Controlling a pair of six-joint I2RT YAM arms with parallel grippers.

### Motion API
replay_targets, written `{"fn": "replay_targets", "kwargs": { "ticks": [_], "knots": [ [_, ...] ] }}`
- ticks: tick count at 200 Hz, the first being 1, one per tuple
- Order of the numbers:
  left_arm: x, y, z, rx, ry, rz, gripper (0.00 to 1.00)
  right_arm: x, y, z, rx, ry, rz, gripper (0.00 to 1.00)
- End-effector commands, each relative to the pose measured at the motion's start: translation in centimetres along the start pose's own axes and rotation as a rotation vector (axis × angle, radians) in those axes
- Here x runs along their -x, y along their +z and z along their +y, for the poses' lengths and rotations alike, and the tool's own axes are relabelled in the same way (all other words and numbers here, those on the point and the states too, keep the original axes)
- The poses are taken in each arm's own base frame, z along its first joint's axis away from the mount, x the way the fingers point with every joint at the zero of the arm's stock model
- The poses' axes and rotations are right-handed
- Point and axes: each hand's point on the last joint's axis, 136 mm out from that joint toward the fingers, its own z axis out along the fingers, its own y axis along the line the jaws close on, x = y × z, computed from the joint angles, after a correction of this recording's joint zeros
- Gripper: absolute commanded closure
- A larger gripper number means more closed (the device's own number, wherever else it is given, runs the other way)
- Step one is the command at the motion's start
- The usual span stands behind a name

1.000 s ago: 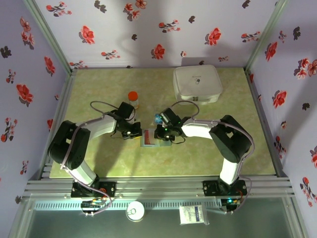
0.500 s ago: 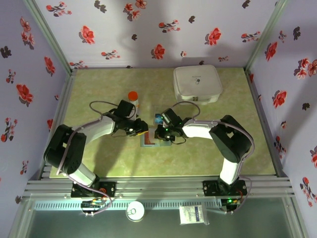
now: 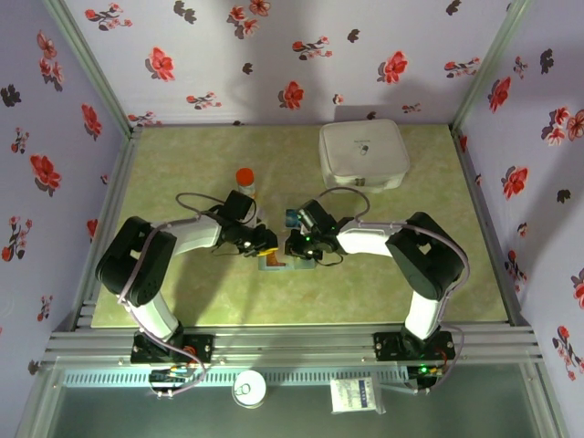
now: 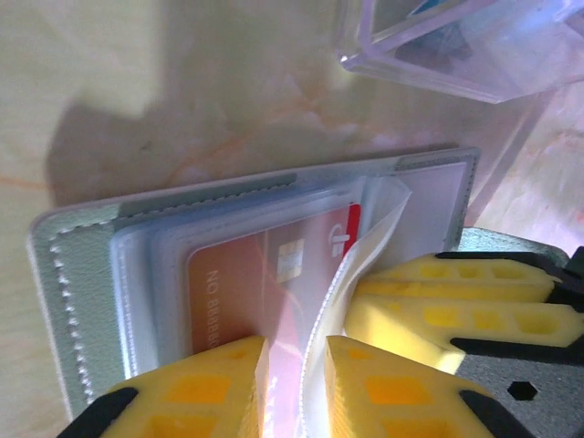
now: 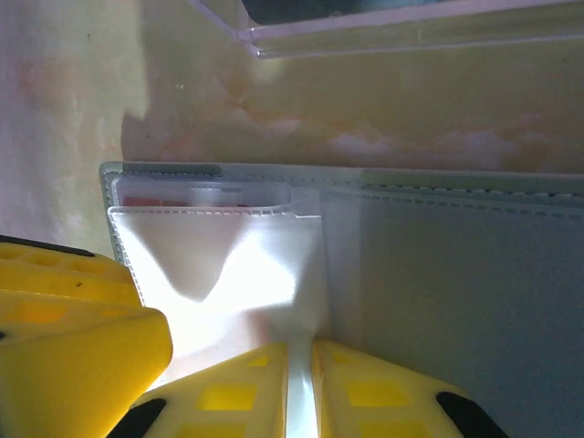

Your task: Take the credit cards out of the card holder

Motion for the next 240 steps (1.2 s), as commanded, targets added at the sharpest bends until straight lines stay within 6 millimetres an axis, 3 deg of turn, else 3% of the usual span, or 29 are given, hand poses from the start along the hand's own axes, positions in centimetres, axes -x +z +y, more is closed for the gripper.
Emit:
{"fn": "replay_targets", "kwargs": {
  "ticks": [1, 44, 96, 137, 160, 196, 240],
  "knots": [
    [-0.7, 0.3, -0.2, -0.018, -0.009, 0.023, 0.80, 0.0, -0.6, -0.1, 0.009, 0.019, -0.009, 0.83],
    [-0.4, -0.6, -1.7, -0.040, 0.008, 0.010, 0.82, 0.9, -2.9, 0.9, 0.042, 0.004, -0.079, 0.82],
    [-0.1, -0.8, -4.1, -0.057, 0.045, 0.015, 0.82, 2.4, -6.6, -1.1, 0.016, 0.034, -0.183, 0.82],
    [0.1, 1.3, -6.5, -0.058, 0.090, 0.066, 0.79, 2.8, -8.5, -2.8, -0.006, 0.054, -0.234, 0.82],
    [-0.3, 2.5, -7.4, -0.056, 0.111, 0.094, 0.69, 2.7, -9.3, -3.3, -0.009, 0.062, -0.252, 0.81],
    [-0.4, 2.7, -7.4, -0.053, 0.112, 0.094, 0.57, 2.6, -9.8, -3.3, -0.015, 0.054, -0.258, 0.80],
    [0.3, 0.3, -6.6, -0.047, 0.131, 0.027, 0.57, 2.5, -8.0, -2.0, 0.026, 0.061, -0.185, 0.80]
  ]
}}
